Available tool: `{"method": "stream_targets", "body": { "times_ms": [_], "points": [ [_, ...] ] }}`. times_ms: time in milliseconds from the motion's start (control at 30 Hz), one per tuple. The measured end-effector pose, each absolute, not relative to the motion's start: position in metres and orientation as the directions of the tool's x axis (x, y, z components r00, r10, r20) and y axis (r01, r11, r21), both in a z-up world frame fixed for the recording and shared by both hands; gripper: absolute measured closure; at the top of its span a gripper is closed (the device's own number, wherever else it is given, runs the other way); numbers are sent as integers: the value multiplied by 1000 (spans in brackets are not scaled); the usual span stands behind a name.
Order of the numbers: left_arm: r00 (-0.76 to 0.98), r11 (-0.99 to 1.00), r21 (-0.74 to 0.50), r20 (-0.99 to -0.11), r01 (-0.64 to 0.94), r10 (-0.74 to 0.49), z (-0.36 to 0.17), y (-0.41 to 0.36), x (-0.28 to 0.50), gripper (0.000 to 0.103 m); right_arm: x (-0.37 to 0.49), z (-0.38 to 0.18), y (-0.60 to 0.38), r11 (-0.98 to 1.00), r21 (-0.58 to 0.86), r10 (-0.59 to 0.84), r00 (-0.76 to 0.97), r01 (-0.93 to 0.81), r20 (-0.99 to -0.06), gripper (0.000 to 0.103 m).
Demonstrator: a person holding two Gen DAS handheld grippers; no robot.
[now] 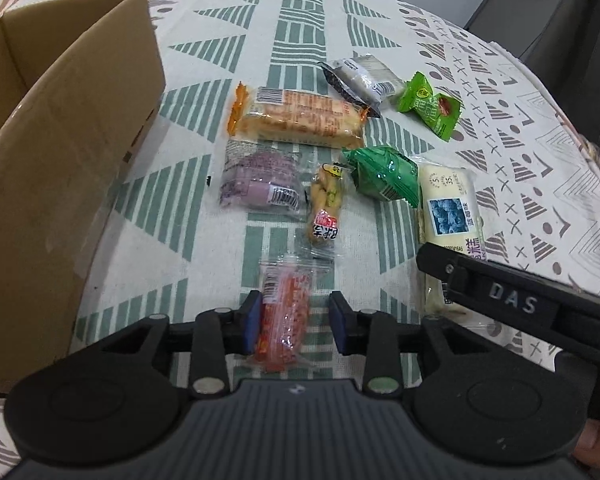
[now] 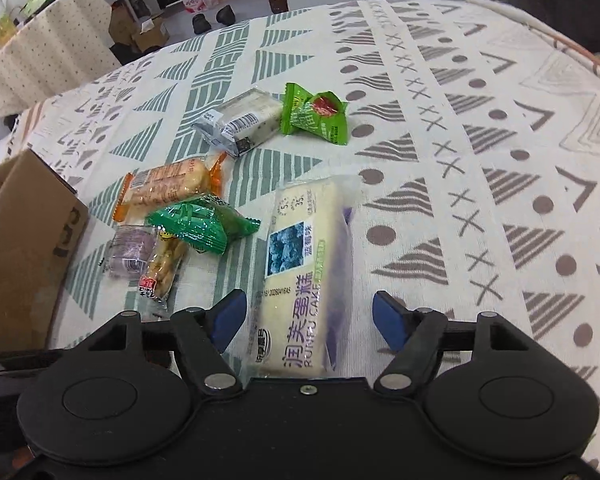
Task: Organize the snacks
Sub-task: 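Carry both packets over the cardboard box and open both grippers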
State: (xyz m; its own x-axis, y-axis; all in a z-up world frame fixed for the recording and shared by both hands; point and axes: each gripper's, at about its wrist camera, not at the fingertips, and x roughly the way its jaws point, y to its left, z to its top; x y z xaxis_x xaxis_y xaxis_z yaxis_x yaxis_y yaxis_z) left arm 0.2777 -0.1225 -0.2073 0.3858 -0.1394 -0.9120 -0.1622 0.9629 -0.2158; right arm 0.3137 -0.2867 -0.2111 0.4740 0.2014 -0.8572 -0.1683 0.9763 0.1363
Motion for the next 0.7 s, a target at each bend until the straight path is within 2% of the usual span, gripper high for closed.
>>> {"method": "stream_targets", "body": {
  "times_ms": [33,67,100,167,267,433,700],
  "points": [
    [386,965,-208,-913,-160,-133,-208,-124,278,68,313,-212,-285,977,123,194,476,-176,-858,36],
    [385,967,-201,-914,-158,-127,-208,-125,279,69,313,-213,-283,976,107,186,478,-187,-858,43],
    [385,968,-194,-915,-159,-120,-208,-126,279,71,312,-213,-281,976,93,180,481,-199,-858,51],
    [384,969,-190,-916,-160,-116,-206,-125,280,80,311,-211,-280,972,91,187,483,-215,-855,61],
    [384,962,-209,-915,-178,-128,-204,-120,279,83,309,-209,-283,969,114,209,479,-220,-852,67],
    [426,957,-214,-897,-195,-114,-187,-107,271,83,307,-198,-287,955,205,284,470,-213,-836,69],
    [499,954,-212,-863,-210,-82,-149,-92,262,83,299,-177,-287,939,263,342,507,-224,-791,69]
  ]
}}
